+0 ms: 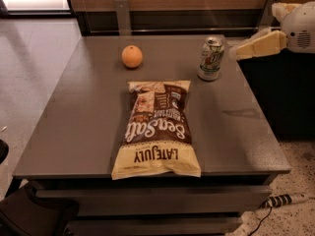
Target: Pick 7up can
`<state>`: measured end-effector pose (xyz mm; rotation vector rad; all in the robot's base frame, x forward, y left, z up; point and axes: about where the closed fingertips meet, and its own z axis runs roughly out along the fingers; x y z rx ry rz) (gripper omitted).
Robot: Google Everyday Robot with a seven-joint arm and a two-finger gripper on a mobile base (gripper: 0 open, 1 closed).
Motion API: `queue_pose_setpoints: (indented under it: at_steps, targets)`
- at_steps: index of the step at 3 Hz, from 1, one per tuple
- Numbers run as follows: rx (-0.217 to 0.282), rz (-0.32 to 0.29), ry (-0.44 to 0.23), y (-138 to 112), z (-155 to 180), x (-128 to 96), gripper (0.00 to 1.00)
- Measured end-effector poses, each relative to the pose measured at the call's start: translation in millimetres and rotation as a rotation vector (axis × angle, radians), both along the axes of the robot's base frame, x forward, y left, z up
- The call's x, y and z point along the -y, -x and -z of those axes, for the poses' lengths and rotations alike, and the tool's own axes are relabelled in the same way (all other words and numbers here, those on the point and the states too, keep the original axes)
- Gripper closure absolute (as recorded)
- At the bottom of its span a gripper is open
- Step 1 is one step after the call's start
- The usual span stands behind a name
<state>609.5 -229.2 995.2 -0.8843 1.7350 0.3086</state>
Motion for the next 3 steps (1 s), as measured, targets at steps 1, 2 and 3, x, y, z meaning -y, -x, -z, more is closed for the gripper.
queue_pose_setpoints:
  at_steps: [1, 2, 3]
  targets:
    - [-0.001, -0.004, -0.078, -17, 15, -12, 0.00]
    - [-0.006, -0.007, -0.170, -37, 33, -22, 0.00]
    - [-0.009, -0.014, -0.249, -52, 54, -34, 0.00]
